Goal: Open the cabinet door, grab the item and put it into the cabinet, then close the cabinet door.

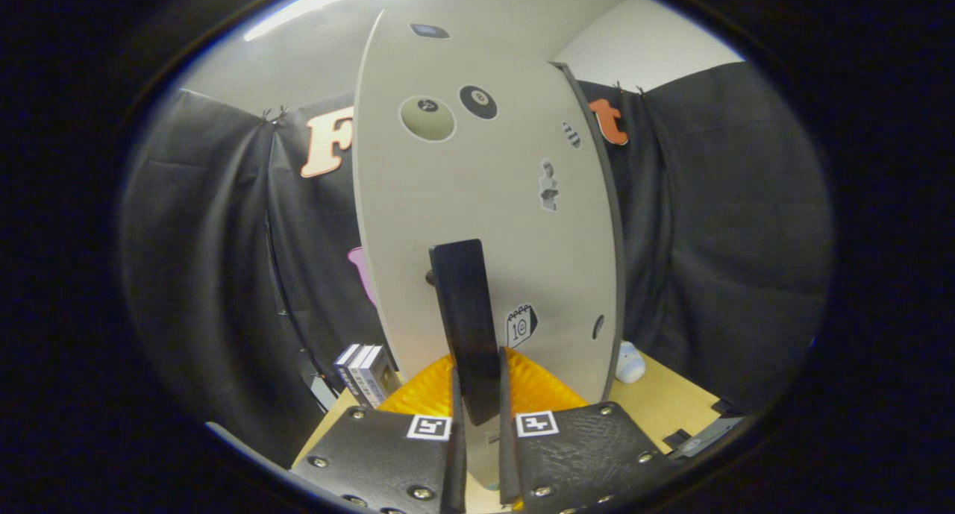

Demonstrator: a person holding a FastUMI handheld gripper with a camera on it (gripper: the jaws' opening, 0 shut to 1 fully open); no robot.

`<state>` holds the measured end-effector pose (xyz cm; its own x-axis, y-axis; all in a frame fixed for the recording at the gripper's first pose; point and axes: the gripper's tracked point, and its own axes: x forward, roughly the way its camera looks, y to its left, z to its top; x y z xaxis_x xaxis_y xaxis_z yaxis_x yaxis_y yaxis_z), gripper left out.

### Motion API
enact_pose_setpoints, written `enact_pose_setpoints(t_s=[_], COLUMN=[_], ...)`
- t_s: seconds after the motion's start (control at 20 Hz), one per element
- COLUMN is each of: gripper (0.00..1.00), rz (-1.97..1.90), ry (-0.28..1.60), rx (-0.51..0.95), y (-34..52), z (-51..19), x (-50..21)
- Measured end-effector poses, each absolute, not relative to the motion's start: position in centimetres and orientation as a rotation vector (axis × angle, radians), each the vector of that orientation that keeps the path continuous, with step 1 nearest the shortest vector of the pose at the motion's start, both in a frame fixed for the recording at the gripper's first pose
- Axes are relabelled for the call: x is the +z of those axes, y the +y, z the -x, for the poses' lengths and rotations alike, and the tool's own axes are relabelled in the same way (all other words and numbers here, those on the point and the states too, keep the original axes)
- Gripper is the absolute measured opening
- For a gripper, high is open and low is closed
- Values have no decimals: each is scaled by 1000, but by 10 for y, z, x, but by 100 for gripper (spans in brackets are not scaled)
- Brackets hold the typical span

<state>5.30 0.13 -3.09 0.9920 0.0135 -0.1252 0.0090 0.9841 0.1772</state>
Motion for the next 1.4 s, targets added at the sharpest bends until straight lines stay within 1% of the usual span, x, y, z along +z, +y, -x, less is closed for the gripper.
enact_pose_setpoints(t_s=[0.35,0.75,1.1,1.4], gripper=[17,16,16,16], rz=[-168,-146,-158,-163], ry=[114,118,107,102], rx=[-116,-193,-154,-40], y=[-84,-154,-200,-227], z=[-4,14,13,7], x=[-28,-20,-16,-15])
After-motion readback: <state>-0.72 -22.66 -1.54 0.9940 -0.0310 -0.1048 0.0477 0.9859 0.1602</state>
